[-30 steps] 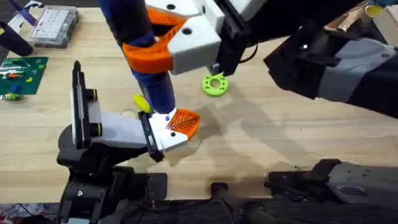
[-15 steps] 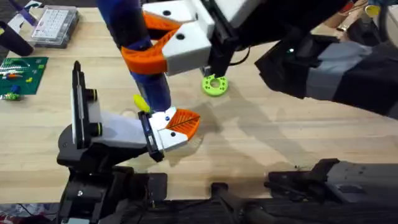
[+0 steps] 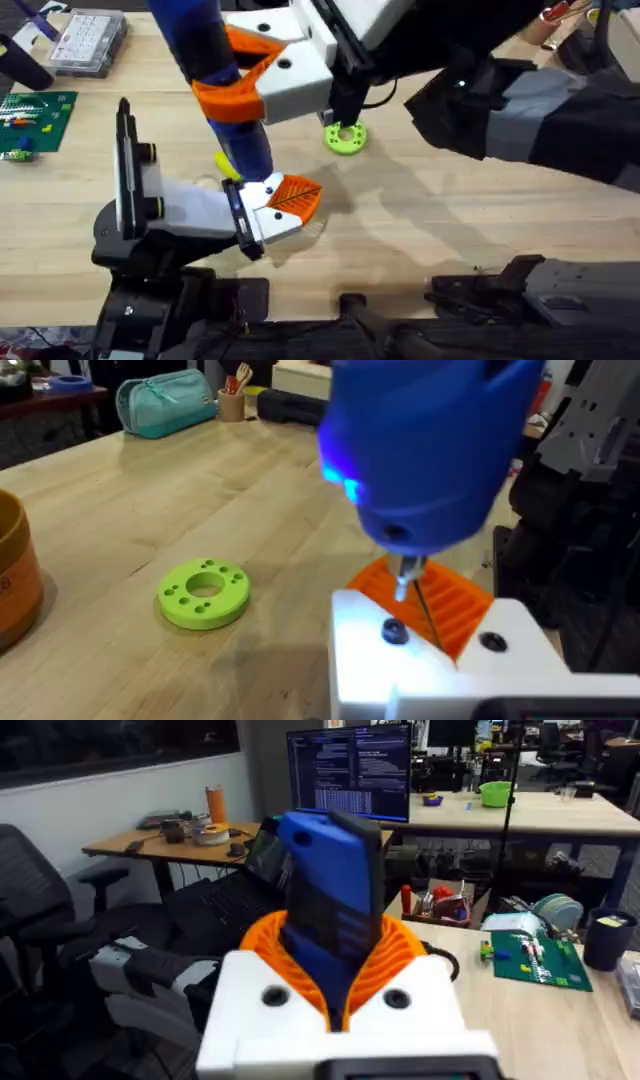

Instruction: Pick up the gripper from the table and insert it into the empty holder that is missing its gripper. Then pick up a screw, insert it into the mounting hole, and use the screwdriver to tighten it. Finally, clean up the table by picking up the vegetable and placing it into the bucket.

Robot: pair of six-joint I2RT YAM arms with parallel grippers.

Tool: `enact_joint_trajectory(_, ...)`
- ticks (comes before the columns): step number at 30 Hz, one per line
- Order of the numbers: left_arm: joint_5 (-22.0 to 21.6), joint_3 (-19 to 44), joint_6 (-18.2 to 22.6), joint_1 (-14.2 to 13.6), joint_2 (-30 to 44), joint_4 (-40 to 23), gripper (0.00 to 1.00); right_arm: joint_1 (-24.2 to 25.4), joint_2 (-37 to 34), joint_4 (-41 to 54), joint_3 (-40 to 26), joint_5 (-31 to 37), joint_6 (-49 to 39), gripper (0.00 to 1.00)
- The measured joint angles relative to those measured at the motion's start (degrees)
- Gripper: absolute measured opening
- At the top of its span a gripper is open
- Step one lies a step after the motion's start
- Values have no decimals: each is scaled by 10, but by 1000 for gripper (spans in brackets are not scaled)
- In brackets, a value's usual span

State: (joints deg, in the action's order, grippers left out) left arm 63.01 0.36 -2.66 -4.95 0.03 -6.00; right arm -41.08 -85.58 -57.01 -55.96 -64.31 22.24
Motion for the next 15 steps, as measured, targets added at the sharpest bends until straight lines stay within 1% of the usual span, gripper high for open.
enact_joint_trajectory(4, 0, 0, 0, 0, 0, 0, 21, 0, 0, -7, 2, 0, 0, 44)
enact_joint_trajectory(9, 0, 0, 0, 0, 0, 0, 21, 0, 0, -49, 20, 0, 0, 46)
enact_joint_trajectory(15, 0, 0, 0, 0, 0, 0, 21, 0, 0, -58, 32, 0, 7, 45)
